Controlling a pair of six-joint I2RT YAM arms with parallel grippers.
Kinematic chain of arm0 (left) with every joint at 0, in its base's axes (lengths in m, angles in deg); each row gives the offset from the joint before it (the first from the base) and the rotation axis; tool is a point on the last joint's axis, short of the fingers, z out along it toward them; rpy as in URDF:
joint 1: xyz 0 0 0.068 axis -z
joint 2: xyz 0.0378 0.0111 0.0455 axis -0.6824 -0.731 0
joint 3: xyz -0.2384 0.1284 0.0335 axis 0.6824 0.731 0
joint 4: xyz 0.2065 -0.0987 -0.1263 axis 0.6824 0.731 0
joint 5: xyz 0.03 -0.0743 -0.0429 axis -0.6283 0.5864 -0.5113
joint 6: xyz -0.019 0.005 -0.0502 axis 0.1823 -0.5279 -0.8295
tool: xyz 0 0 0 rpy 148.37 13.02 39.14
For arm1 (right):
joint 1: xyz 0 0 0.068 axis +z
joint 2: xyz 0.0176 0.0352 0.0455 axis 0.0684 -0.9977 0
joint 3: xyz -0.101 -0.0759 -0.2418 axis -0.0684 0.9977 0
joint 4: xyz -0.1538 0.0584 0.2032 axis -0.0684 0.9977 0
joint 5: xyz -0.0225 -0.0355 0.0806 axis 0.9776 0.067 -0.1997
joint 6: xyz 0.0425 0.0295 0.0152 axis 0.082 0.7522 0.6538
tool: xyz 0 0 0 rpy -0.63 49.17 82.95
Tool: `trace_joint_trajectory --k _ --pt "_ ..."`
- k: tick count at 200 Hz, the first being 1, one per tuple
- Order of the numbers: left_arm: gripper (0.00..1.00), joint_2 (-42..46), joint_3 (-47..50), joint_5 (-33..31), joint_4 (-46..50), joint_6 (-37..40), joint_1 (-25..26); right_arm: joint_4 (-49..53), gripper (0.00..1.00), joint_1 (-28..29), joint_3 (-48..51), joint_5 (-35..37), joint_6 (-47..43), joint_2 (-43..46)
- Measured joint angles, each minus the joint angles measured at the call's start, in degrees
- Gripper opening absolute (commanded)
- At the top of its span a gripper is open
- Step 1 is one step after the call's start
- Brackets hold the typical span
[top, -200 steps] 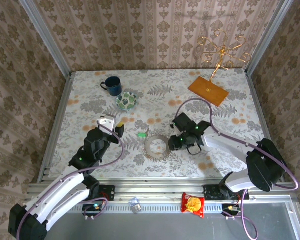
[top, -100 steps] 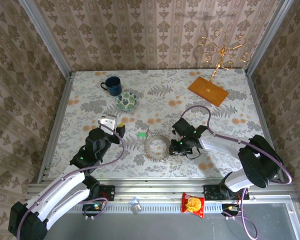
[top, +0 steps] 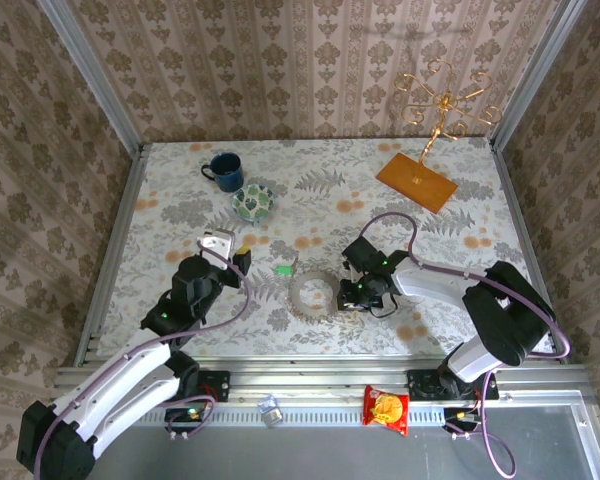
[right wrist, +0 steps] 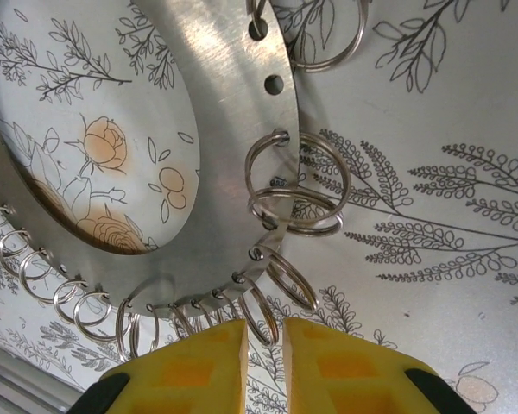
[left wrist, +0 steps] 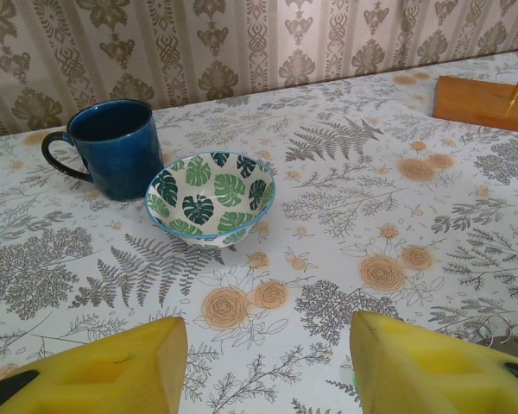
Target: Put the keys on the keyring
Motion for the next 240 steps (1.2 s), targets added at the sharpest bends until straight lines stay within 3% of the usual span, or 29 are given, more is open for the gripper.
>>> trace_joint_trajectory --k 110,240 --pt "0.53 -0.1 0.0 0.2 -0.3 0.0 0.0 -2.3 0.20 -0.3 -0.1 -1.4 0.0 -1.0" --pt "0.53 0.0 0.0 0.2 -0.3 0.0 0.0 -3.1 0.13 -0.3 -0.1 -2.0 0.0 -1.0"
